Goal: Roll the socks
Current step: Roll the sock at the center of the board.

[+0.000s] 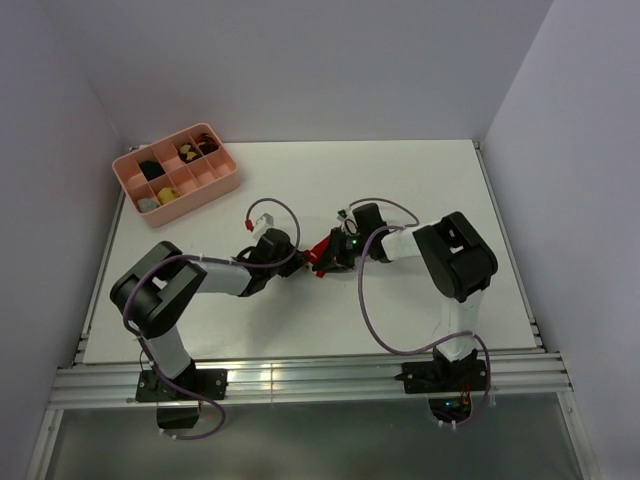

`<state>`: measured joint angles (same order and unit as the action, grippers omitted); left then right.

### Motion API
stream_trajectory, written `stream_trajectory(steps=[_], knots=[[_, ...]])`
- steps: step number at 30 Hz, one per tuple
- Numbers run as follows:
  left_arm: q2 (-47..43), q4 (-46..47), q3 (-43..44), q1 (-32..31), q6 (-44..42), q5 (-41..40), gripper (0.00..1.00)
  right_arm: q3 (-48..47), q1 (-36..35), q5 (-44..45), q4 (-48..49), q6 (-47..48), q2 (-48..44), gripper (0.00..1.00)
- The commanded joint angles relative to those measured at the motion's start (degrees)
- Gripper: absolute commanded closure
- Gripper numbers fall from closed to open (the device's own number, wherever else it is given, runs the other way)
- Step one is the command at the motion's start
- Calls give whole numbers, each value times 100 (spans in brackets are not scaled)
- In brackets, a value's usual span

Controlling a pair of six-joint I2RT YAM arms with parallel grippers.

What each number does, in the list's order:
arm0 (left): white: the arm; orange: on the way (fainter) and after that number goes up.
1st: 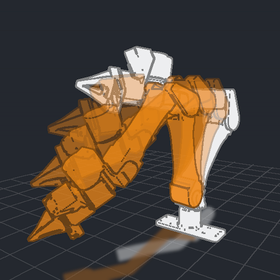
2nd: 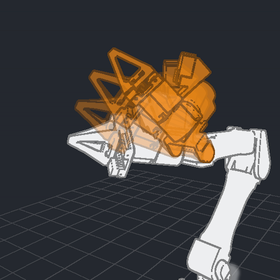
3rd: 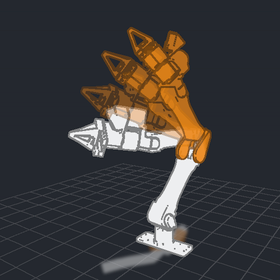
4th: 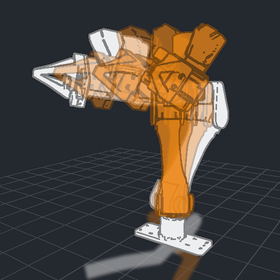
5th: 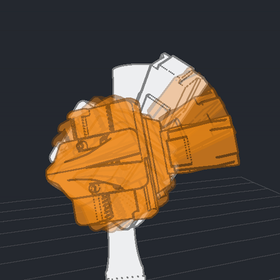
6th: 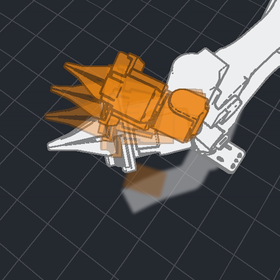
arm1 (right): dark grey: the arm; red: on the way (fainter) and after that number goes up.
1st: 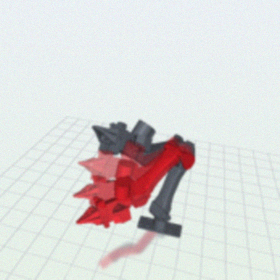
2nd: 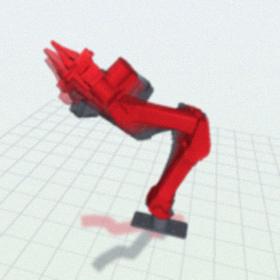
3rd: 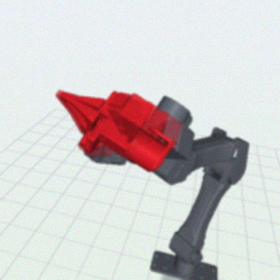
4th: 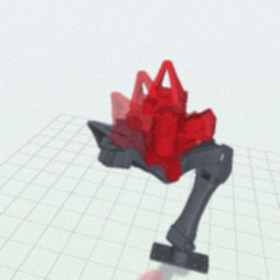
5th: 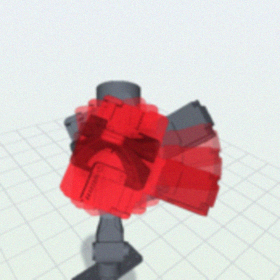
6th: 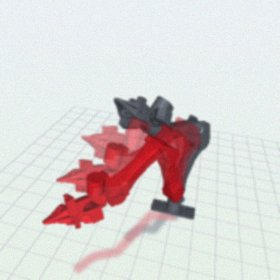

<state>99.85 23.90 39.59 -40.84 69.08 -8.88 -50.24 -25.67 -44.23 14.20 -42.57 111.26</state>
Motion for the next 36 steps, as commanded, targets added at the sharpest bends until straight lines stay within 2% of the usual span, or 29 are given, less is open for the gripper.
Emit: stream_trajectory(steps=[1,3,6,10,13,20,24,36], knots=[[78,-772,337,-21,-263,-51,98,-118,-140,950,-707,661,-438,76],[17,-1018,443,-29,-325,-139,99,-179,-236,1389,-1023,960,-728,68],[-18,-1580,716,-29,-509,-359,100,-171,-386,1987,-1313,1294,-1194,63],[34,-2266,1198,-29,-799,-483,100,-92,-614,2891,-1498,1619,-1738,62],[87,-2679,1462,-29,-905,-500,100,75,-807,3252,-1263,1936,-2038,62],[298,-3225,1902,-29,-1089,-404,100,462,-1308,3649,-244,2779,-2293,59],[464,-3514,2105,-29,-1125,-316,100,594,-1405,3694,232,2868,-2135,54],[588,-3673,2246,-21,-1125,-52,100,998,-1669,3782,1401,3342,-1679,54]])
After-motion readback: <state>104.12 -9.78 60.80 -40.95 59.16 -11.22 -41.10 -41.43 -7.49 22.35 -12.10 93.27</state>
